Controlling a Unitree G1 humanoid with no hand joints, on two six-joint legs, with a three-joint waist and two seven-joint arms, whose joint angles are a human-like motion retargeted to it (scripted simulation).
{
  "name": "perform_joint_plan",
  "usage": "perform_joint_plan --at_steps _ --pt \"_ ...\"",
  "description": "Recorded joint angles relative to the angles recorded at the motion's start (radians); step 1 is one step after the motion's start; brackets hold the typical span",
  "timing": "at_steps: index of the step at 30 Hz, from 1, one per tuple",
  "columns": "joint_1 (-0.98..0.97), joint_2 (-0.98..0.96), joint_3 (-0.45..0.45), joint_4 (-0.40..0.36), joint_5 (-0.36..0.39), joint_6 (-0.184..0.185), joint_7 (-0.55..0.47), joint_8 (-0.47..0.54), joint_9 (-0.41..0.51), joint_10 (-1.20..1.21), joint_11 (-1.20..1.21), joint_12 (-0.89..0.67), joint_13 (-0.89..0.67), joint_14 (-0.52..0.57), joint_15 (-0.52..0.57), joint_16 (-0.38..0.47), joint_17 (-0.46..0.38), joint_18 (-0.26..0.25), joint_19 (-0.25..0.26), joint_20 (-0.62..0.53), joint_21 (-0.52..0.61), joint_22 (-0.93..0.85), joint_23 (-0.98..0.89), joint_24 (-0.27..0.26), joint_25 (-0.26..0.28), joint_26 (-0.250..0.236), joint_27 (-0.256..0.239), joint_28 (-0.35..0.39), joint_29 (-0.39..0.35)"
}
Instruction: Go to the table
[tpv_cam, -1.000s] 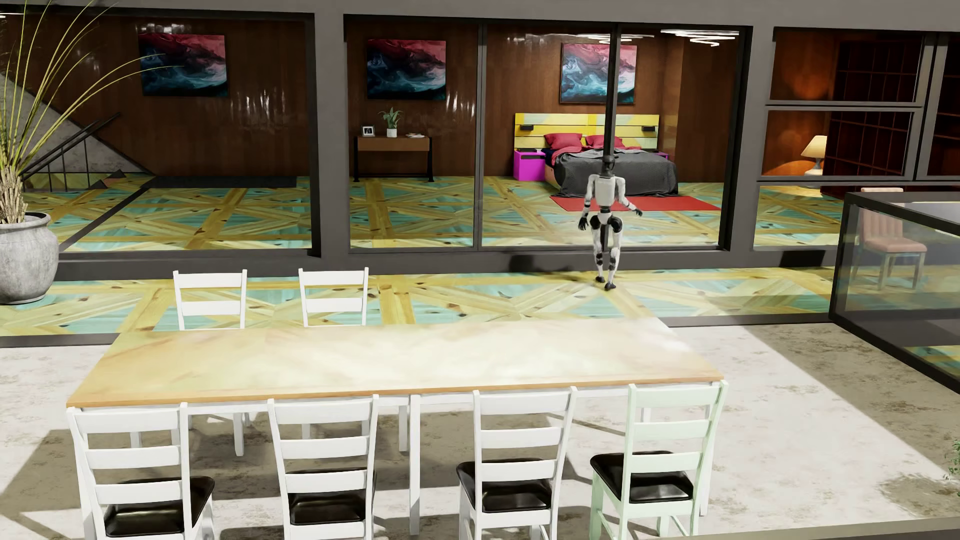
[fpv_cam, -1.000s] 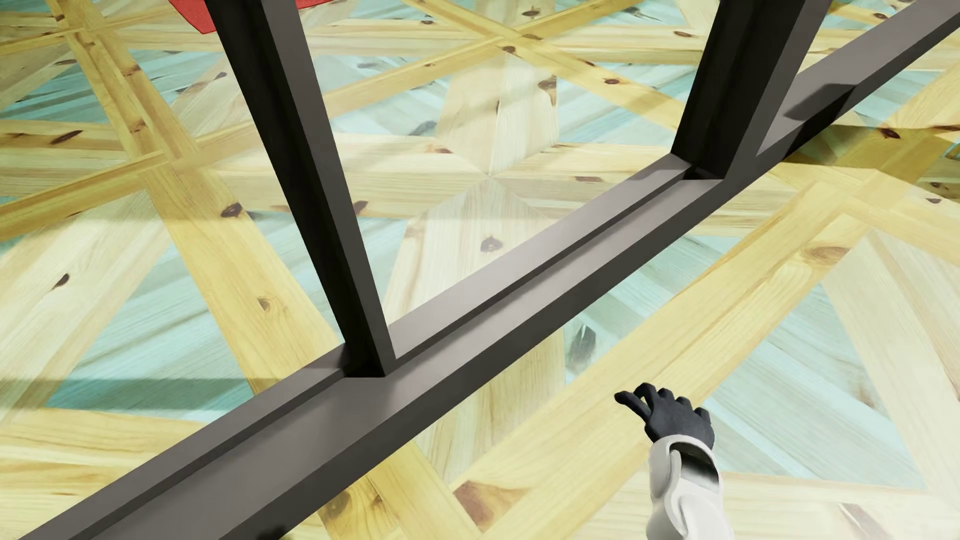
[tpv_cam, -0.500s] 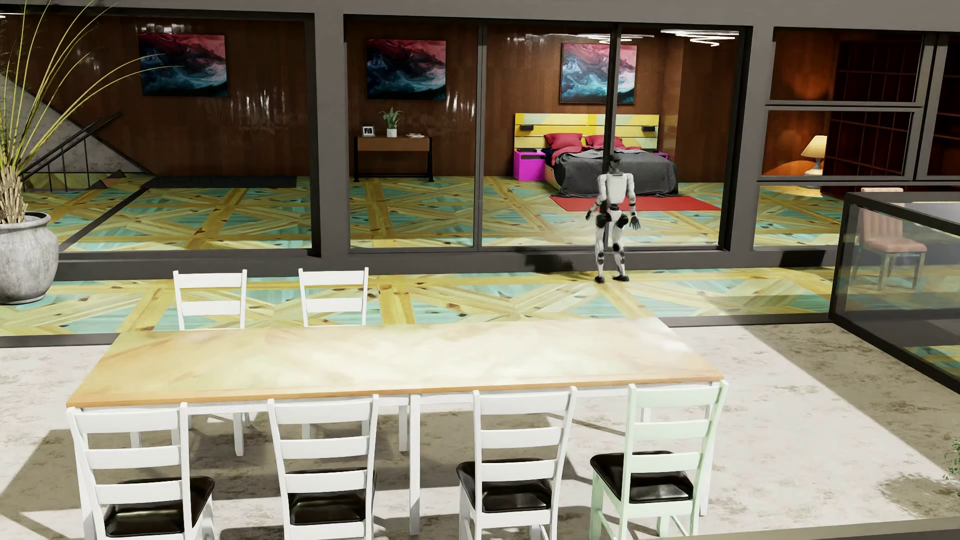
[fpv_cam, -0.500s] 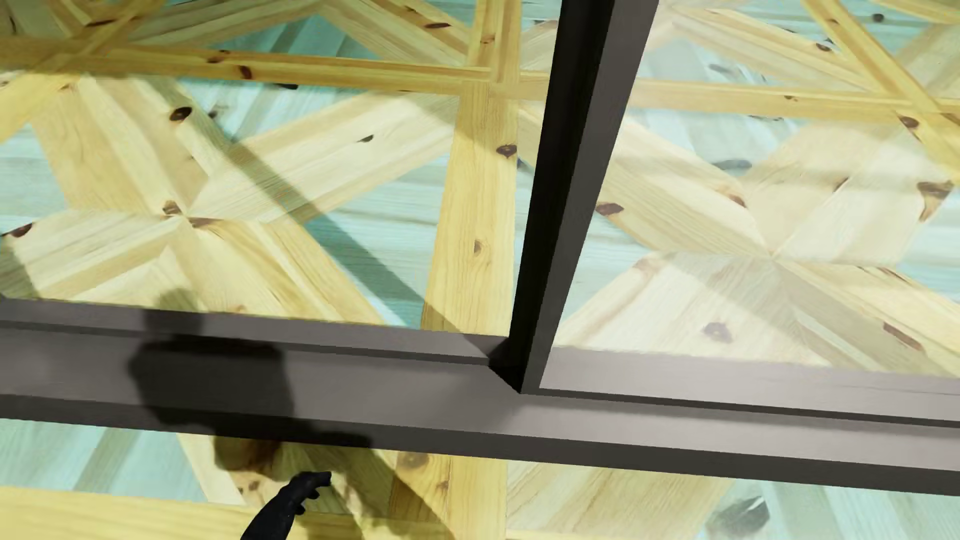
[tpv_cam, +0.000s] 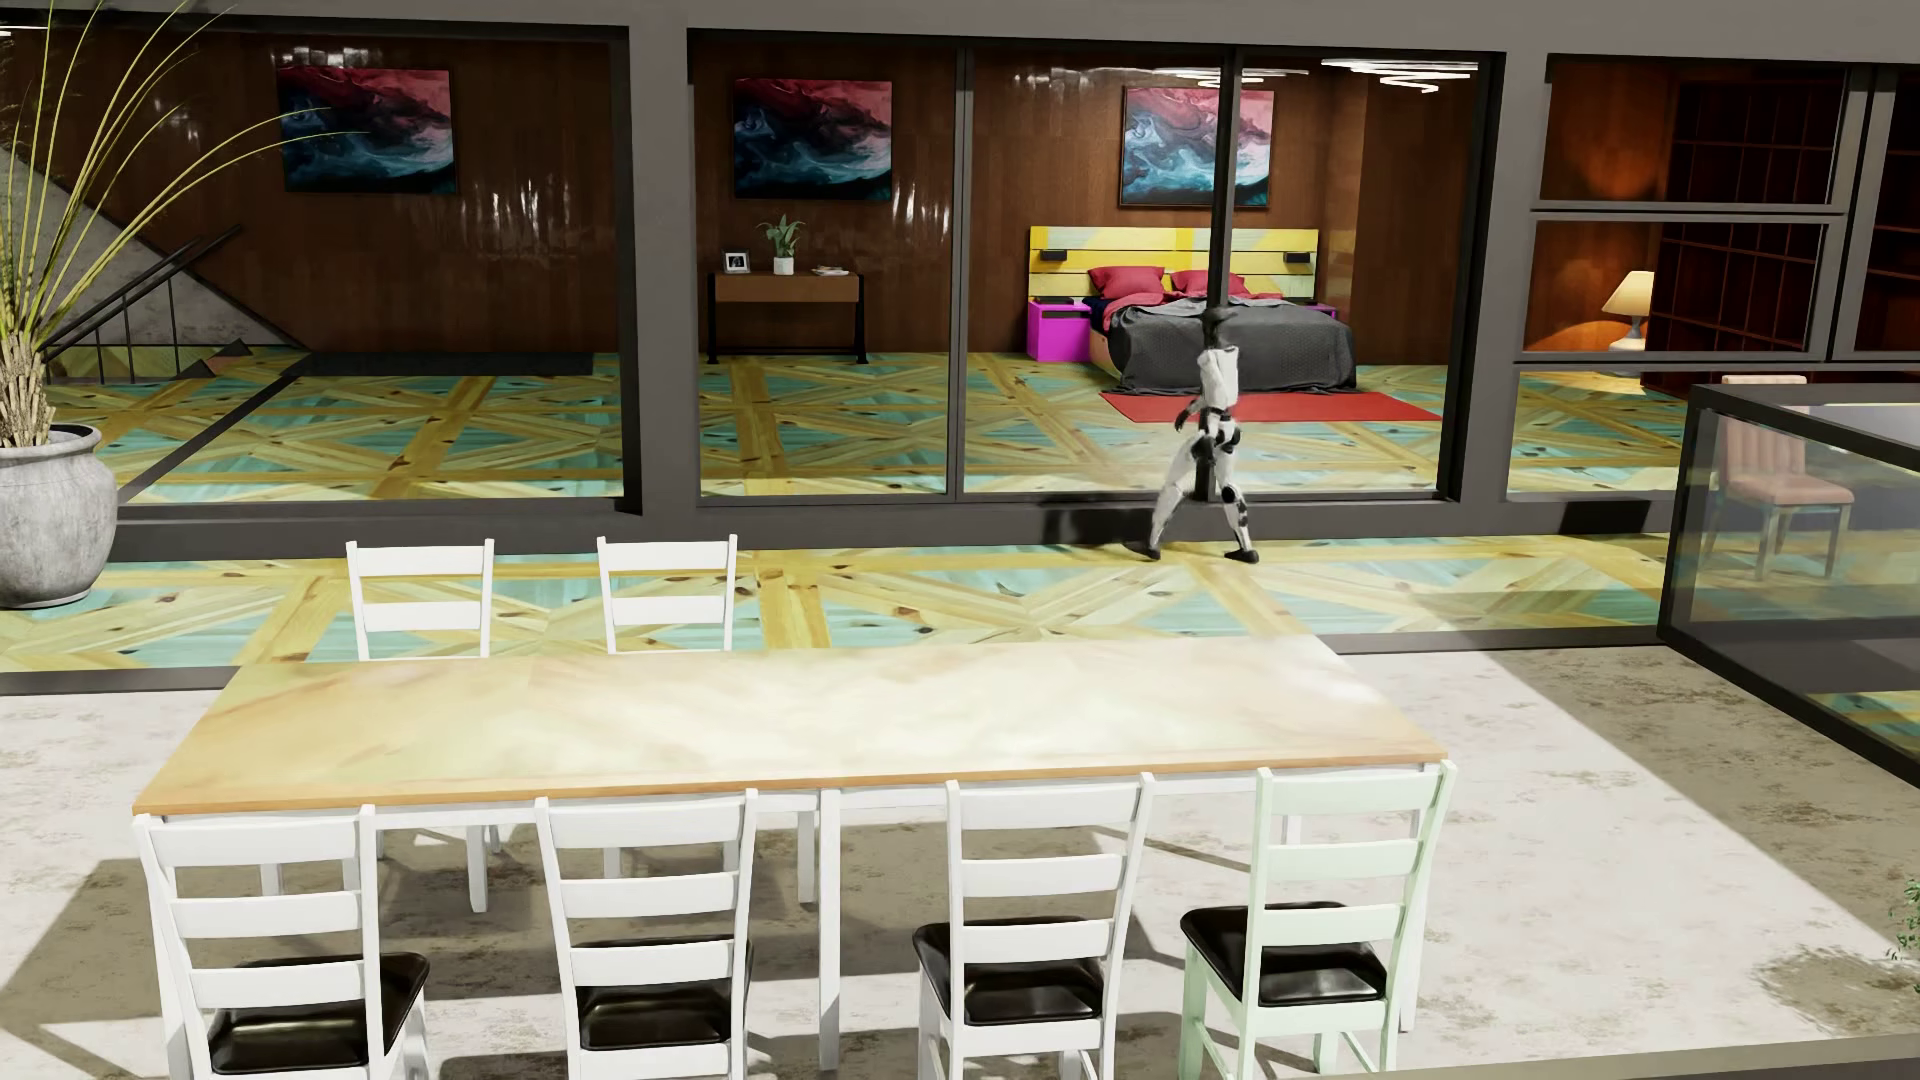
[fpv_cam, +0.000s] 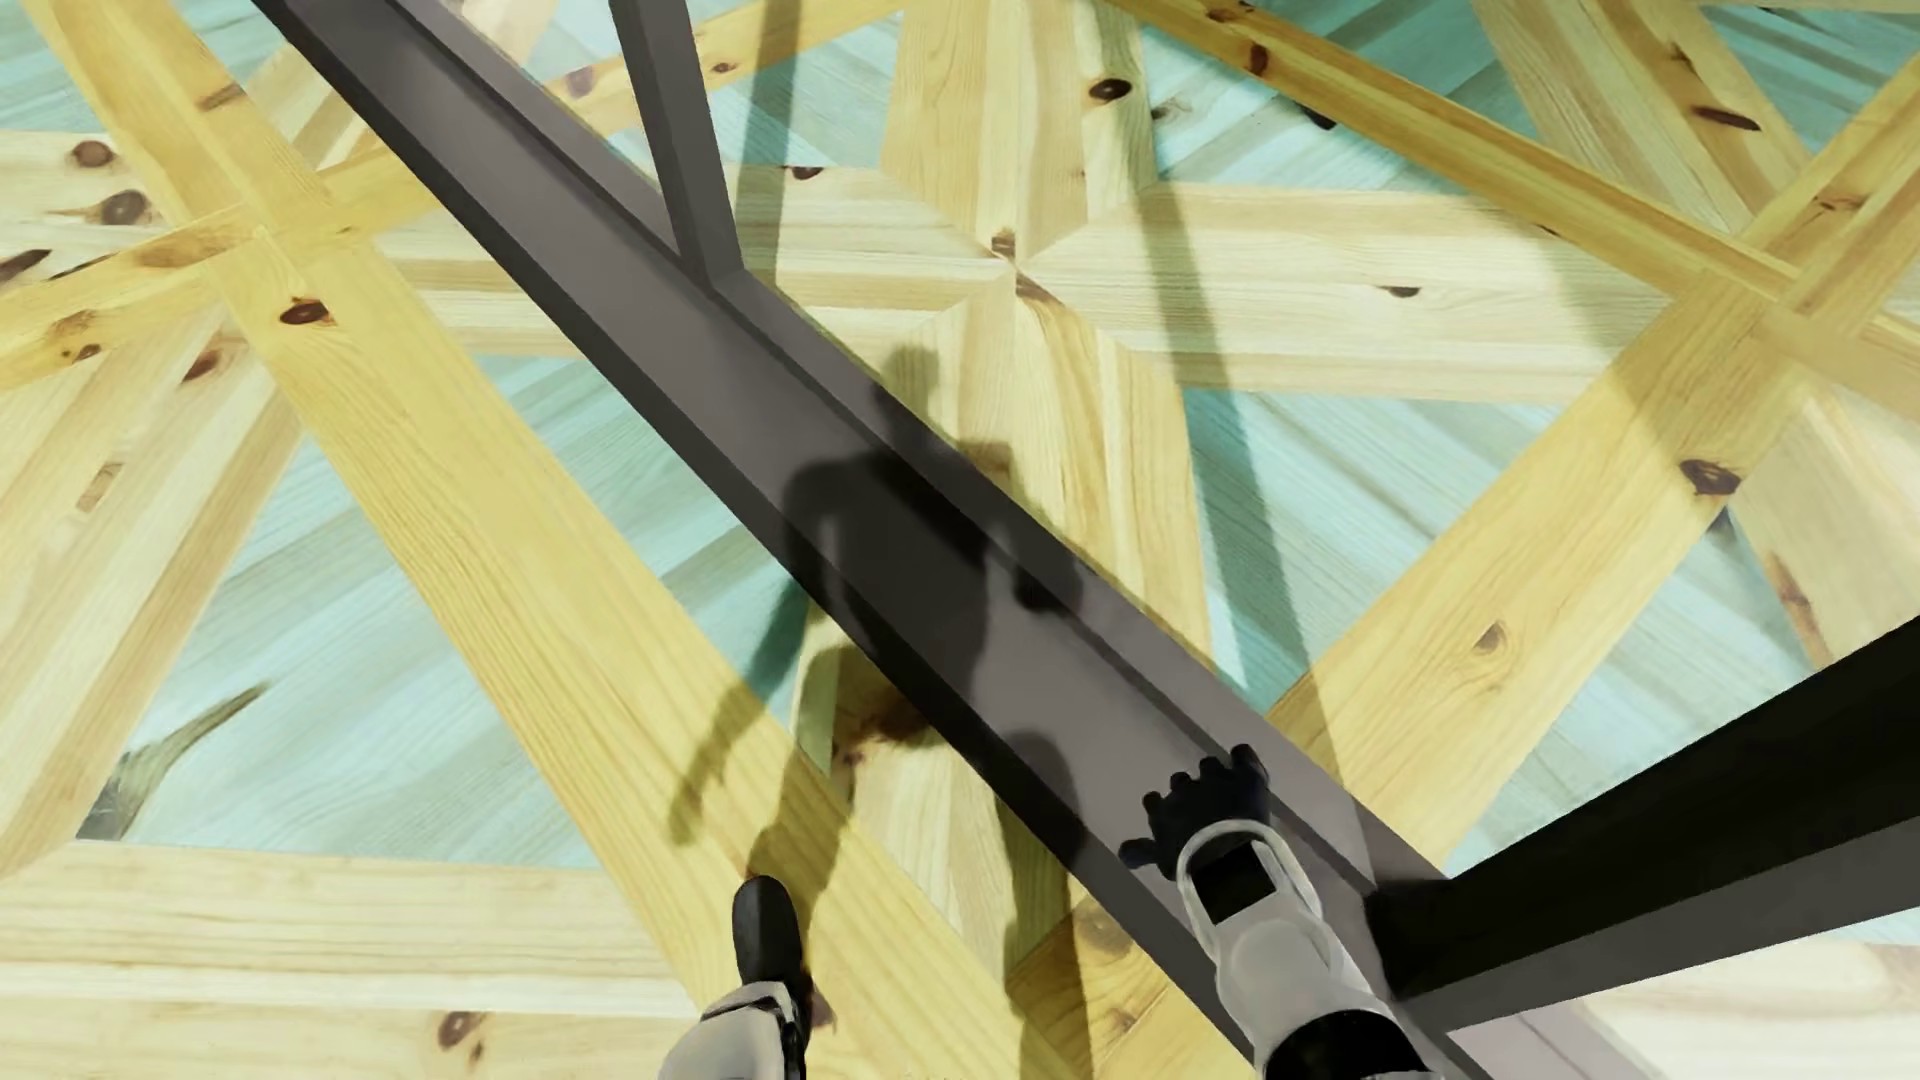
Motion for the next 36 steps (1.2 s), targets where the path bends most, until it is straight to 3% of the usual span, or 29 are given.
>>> perform_joint_plan --at_steps 3,5,6,8,9,10,11,14,16,17,19,21,23,24,25,26,28,29,30,31,32,33,34,36 --pt "-0.057 0.065 0.014 0.058 -0.048 -0.006 0.199 -0.171 0.02 0.133 0.03 -0.081 -0.015 -0.035 -0.052 -0.045 0.084 0.077 0.057 -0.007 0.058 -0.092 -0.192 -0.032 0.151 -0.086 0.022 -0.022 -0.14" --pt "-0.045 0.099 0.029 0.057 -0.095 -0.01 0.325 -0.252 0.027 0.236 0.08 -0.096 -0.016 -0.08 -0.059 -0.101 0.101 0.091 0.105 -0.079 0.082 -0.18 -0.266 -0.03 0.296 -0.158 0.01 0.001 -0.161" --pt "-0.027 0.107 0.037 0.031 -0.128 -0.014 0.362 -0.273 0.029 0.262 0.128 -0.092 -0.014 -0.072 -0.032 -0.138 0.091 0.115 0.116 -0.119 0.091 -0.219 -0.285 -0.039 0.354 -0.193 0.012 -0.004 -0.151" --pt "-0.019 0.08 0.046 -0.068 -0.23 -0.032 0.37 -0.272 0.035 0.319 0.339 -0.08 0.021 -0.071 0.105 -0.21 0.043 0.209 0.117 -0.2 0.092 -0.249 -0.292 -0.067 0.396 -0.234 0.051 -0.036 -0.134" --pt "-0.015 0.044 0.042 -0.127 -0.296 -0.047 0.345 -0.234 0.038 0.371 0.501 -0.074 0.058 -0.124 0.198 -0.237 0.026 0.22 0.113 -0.215 0.076 -0.237 -0.272 -0.102 0.399 -0.221 0.085 -0.046 -0.132" --pt "0.008 -0.014 0.03 -0.187 -0.344 -0.065 0.318 -0.159 0.042 0.404 0.671 -0.07 0.098 -0.175 0.287 -0.245 0.026 0.222 0.068 -0.217 0.047 -0.217 -0.232 -0.132 0.405 -0.19 0.125 -0.05 -0.13" --pt "0.05 -0.092 0.015 -0.243 -0.351 -0.082 0.288 -0.062 0.045 0.412 0.825 -0.07 0.135 -0.215 0.334 -0.227 0.04 0.222 -0.005 -0.232 0.005 -0.196 -0.171 -0.127 0.42 -0.169 0.17 -0.06 -0.13" --pt "0.219 -0.335 -0.022 -0.378 -0.252 -0.109 0.15 0.131 0.044 0.333 1.078 -0.12 0.28 -0.271 0.26 -0.11 0.117 0.208 -0.059 -0.276 -0.186 -0.126 0.021 0.012 0.544 -0.128 0.321 -0.07 -0.107" --pt "0.331 -0.476 -0.048 -0.429 -0.225 -0.111 0.027 0.154 0.035 0.273 1.05 -0.182 0.417 -0.299 0.264 -0.069 0.132 0.199 -0.084 -0.221 -0.242 -0.093 0.078 0.016 0.609 -0.09 0.343 -0.037 -0.05" --pt "0.38 -0.535 -0.061 -0.444 -0.234 -0.111 -0.035 0.13 0.032 0.252 0.979 -0.221 0.496 -0.317 0.252 -0.053 0.129 0.196 -0.119 -0.193 -0.233 -0.078 0.08 -0.007 0.615 -0.09 0.322 -0.018 -0.029" --pt "0.475 -0.613 -0.085 -0.459 -0.245 -0.114 -0.142 0.024 0.029 0.208 0.713 -0.296 0.624 -0.35 0.253 -0.014 0.118 0.192 -0.173 -0.162 -0.178 -0.067 0.097 -0.052 0.571 -0.109 0.25 0.003 -0.014" --pt "0.58 -0.638 -0.1 -0.453 -0.127 -0.12 -0.202 -0.007 0.031 0.133 0.285 -0.345 0.692 -0.367 0.311 0.01 0.111 0.188 -0.102 -0.161 -0.134 -0.069 0.132 -0.07 0.496 -0.118 0.194 0.046 0.04" --pt "0.681 -0.624 -0.108 -0.437 0.057 -0.121 -0.22 0.149 0.034 0.071 -0.111 -0.37 0.711 -0.373 0.305 0.006 0.104 0.189 0.02 -0.169 -0.131 -0.064 0.153 -0.081 0.427 -0.116 0.166 0.076 0.147" --pt "0.725 -0.622 -0.108 -0.432 0.11 -0.122 -0.213 0.175 0.036 0.068 -0.156 -0.378 0.71 -0.376 0.281 -0.005 0.1 0.194 0.048 -0.173 -0.147 -0.051 0.147 -0.09 0.399 -0.11 0.159 0.075 0.183" --pt "0.765 -0.622 -0.108 -0.428 0.146 -0.12 -0.197 0.162 0.038 0.087 -0.108 -0.381 0.705 -0.369 0.305 -0.016 0.1 0.2 0.03 -0.186 -0.176 -0.032 0.129 -0.09 0.38 -0.105 0.16 0.064 0.189" --pt "0.799 -0.62 -0.114 -0.422 0.176 -0.114 -0.183 0.169 0.04 0.122 -0.028 -0.38 0.7 -0.337 0.364 -0.027 0.106 0.201 -0.039 -0.213 -0.219 -0.014 0.101 -0.074 0.376 -0.101 0.169 0.043 0.163" --pt "0.8 -0.602 -0.132 -0.406 0.17 -0.087 -0.171 0.147 0.044 0.285 0.117 -0.384 0.687 -0.185 0.441 -0.054 0.151 0.16 -0.15 -0.291 -0.345 0.004 0.028 -0.004 0.432 -0.107 0.221 0.003 0.042" --pt "0.746 -0.597 -0.137 -0.389 0.149 -0.068 -0.166 0.119 0.047 0.445 0.193 -0.389 0.669 -0.088 0.387 -0.075 0.181 0.068 -0.199 -0.317 -0.412 -0.001 0.005 0.029 0.492 -0.105 0.252 0.006 -0.028" --pt "0.665 -0.572 -0.138 -0.355 0.127 -0.048 -0.145 0.091 0.049 0.634 0.233 -0.391 0.634 0.009 0.328 -0.097 0.205 -0.03 -0.215 -0.329 -0.461 -0.02 0.004 0.049 0.552 -0.105 0.282 0.016 -0.079" --pt "0.571 -0.528 -0.133 -0.295 0.108 -0.029 -0.106 0.063 0.05 0.807 0.235 -0.388 0.583 0.076 0.283 -0.116 0.211 -0.05 -0.218 -0.331 -0.481 -0.055 0.027 0.046 0.591 -0.12 0.313 0.03 -0.092" --pt "0.474 -0.474 -0.122 -0.22 0.096 -0.01 -0.063 0.039 0.048 0.942 0.218 -0.378 0.519 0.058 0.249 -0.124 0.193 -0.021 -0.215 -0.335 -0.459 -0.101 0.071 0.028 0.586 -0.15 0.335 0.037 -0.066" --pt "0.381 -0.416 -0.105 -0.151 0.09 0.008 -0.029 0.018 0.046 1.034 0.192 -0.365 0.446 0.005 0.221 -0.12 0.152 0.017 -0.209 -0.344 -0.391 -0.152 0.123 0.001 0.53 -0.19 0.327 0.035 -0.007" --pt "0.296 -0.356 -0.085 -0.096 0.09 0.023 -0.003 0.003 0.041 1.08 0.161 -0.349 0.373 -0.018 0.198 -0.109 0.099 0.052 -0.205 -0.351 -0.296 -0.202 0.162 -0.038 0.438 -0.231 0.285 0.025 0.05" --pt "0.153 -0.237 -0.041 -0.042 0.1 0.041 0.034 -0.019 0.03 1.035 0.097 -0.318 0.228 -0.028 0.153 -0.067 0.003 0.083 -0.197 -0.362 -0.131 -0.29 0.174 -0.108 0.262 -0.277 0.163 0.005 0.073"
